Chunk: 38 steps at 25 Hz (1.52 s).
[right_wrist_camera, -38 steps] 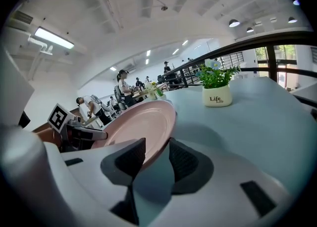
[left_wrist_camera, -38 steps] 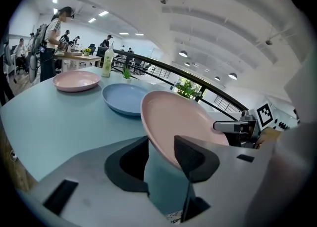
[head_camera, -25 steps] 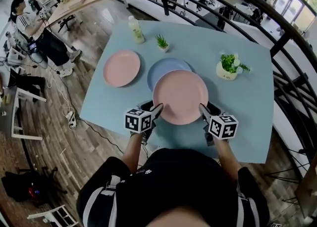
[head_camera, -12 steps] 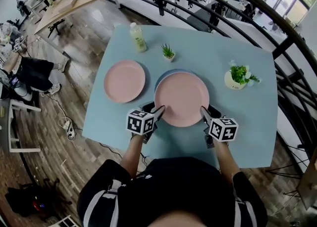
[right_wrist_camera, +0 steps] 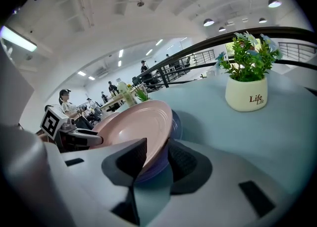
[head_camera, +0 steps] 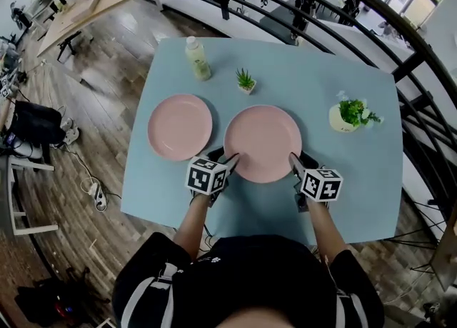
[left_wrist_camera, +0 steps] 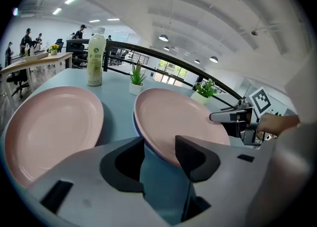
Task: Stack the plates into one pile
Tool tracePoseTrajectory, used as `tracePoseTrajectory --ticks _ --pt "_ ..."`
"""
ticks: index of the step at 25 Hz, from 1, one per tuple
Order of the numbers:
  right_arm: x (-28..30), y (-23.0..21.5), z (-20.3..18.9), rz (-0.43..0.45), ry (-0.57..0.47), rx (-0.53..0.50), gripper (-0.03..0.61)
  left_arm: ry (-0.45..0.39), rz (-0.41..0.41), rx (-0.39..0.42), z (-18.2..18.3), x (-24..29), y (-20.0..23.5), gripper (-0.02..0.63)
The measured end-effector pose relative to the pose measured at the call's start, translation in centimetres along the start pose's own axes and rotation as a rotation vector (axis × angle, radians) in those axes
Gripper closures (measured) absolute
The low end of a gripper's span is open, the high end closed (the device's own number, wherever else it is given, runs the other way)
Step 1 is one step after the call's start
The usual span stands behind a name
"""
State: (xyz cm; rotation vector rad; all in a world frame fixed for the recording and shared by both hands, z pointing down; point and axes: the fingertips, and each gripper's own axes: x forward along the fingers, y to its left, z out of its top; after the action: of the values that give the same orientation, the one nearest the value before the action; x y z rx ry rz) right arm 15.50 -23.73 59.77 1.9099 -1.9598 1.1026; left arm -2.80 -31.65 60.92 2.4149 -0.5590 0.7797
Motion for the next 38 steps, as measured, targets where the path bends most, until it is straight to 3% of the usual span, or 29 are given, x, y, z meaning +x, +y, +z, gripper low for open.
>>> tracePoseTrajectory --ticks 7,20,25,32,38 --pt "0.7 -0.6 -0.3 -0.010 -0.007 0.047 0.443 0.034 0.004 0.025 -0.5 0.9 0.4 0.430" --pt "0.7 -1.2 -1.2 -0.017 -0.008 0.085 0.426 0.016 -0.018 0.012 -0.5 1.6 0.5 0.425" --pt "0.1 -1.4 -0.5 -0.021 -0.028 0.091 0.431 0.013 0.000 0.045 0.4 1.6 0.7 0.420" --pt "-1.5 -1.2 0.2 -0.006 -0.052 0.095 0.431 -0.040 0.073 0.034 1.4 0.6 1.3 0.422" --pt "-2.4 -1.1 -0.8 0.004 -0.053 0.088 0.434 -0.073 0.073 0.024 0.5 -0.2 0.7 0.422"
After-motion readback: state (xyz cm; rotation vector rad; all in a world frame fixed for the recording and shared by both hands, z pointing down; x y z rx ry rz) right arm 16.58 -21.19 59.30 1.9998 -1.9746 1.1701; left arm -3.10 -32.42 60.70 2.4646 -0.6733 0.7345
